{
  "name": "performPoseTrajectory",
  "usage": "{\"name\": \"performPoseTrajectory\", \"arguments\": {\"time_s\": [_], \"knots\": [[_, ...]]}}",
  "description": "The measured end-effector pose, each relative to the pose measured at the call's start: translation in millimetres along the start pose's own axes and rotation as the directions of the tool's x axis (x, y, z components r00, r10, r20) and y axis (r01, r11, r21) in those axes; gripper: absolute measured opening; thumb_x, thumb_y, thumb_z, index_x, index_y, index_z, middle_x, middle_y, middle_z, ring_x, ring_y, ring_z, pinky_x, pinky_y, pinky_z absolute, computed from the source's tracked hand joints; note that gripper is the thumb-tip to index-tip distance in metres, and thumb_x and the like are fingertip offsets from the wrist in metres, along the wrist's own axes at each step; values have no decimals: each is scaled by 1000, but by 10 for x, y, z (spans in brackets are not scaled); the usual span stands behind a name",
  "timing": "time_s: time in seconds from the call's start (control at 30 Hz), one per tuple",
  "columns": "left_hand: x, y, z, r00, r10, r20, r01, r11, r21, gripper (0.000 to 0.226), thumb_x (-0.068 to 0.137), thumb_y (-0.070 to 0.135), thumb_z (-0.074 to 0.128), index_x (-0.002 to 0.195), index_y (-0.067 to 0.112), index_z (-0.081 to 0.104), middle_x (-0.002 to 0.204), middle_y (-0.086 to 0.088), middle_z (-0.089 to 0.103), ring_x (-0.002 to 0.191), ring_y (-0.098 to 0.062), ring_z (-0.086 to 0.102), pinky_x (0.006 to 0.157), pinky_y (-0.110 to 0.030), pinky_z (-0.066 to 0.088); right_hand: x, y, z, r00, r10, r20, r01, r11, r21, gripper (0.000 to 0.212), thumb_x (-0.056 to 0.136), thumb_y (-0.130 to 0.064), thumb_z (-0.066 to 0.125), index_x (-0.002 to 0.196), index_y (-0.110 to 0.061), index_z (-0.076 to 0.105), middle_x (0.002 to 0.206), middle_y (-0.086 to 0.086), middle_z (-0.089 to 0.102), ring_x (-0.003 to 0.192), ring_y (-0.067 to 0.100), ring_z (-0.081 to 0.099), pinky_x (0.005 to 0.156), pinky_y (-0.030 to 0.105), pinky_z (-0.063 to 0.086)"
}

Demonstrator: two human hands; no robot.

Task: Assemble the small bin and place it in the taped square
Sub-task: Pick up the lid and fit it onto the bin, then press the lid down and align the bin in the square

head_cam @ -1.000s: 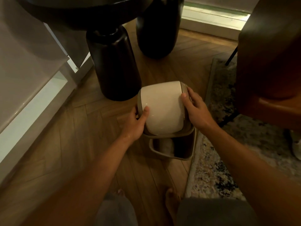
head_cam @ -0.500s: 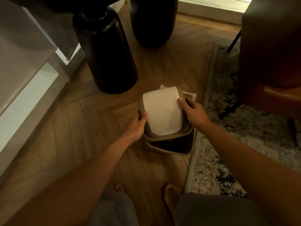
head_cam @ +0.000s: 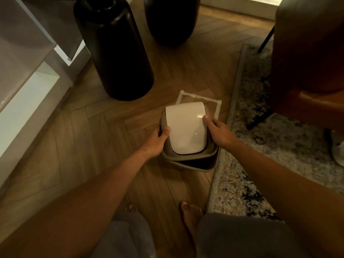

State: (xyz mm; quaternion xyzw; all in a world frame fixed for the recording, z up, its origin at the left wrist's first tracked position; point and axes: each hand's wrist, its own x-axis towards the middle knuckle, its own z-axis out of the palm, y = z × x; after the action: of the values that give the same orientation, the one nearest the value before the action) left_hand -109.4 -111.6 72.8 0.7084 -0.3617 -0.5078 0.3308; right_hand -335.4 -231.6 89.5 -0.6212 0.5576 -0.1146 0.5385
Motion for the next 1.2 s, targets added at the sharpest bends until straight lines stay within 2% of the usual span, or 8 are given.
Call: {"name": "performPoseTrajectory", "arguments": {"time_s": [0.1,0.17,0.27,0.5,0.73,0.87,1.0,1.2], "knots": [[20,19,14,1000,11,14,-11,1000,16,66,103,57,39,157,19,36,153,2,49,133,-9,46,89,-7,35,-8,43,-24,1000,31,-7,-31,998,-58,81,96,-79,32,160,-30,40,169,1,31,155,24,27,119,43,28],[29,31,24,999,14,30,-14,1000,18,68,102,57,40,157,18,36,153,0,49,138,-17,47,103,-19,38,-50,63,-41,999,47,-13,-48,994,-95,85,95,-82,28,163,-32,32,174,0,12,159,22,9,123,45,13],[39,48,28,999,9,48,-10,1000,20,71,100,59,42,156,17,37,153,-2,49,139,-19,47,116,-37,37,-122,115,-61,997,68,-33,-71,992,-107,87,91,-86,24,163,-36,30,175,1,9,160,22,2,125,50,8],[95,88,51,998,15,68,-20,997,75,60,103,55,43,152,20,44,147,2,55,131,-16,53,110,-34,41,-272,228,-81,995,92,-24,-92,996,-15,86,92,-84,28,160,-33,38,169,3,31,154,27,29,124,55,26],[112,103,31,995,9,100,-17,997,71,57,101,57,44,151,29,45,130,15,57,114,-3,55,77,-10,41,-469,268,9,991,134,-30,-132,989,64,73,101,-71,28,163,-33,31,163,-2,41,146,21,39,103,26,29],[134,77,18,993,7,119,-12,999,38,58,99,58,46,151,32,45,130,13,59,119,-7,57,91,-20,45,-531,260,41,985,172,-27,-170,983,67,74,101,-72,28,165,-34,26,164,2,41,146,26,42,114,37,34],[108,54,-12,982,-32,187,28,999,23,82,82,70,49,156,36,35,139,9,55,122,-11,54,95,-29,47,-575,291,26,983,183,-28,-181,982,58,74,100,-73,29,164,-35,28,163,3,42,145,28,44,119,46,36],[139,-36,-21,976,-60,208,53,998,37,92,79,77,49,159,36,28,153,3,47,135,-19,49,111,-47,44,-569,311,17,988,153,1,-152,985,77,74,101,-72,31,163,-31,31,162,3,43,144,25,44,115,39,37]]}}
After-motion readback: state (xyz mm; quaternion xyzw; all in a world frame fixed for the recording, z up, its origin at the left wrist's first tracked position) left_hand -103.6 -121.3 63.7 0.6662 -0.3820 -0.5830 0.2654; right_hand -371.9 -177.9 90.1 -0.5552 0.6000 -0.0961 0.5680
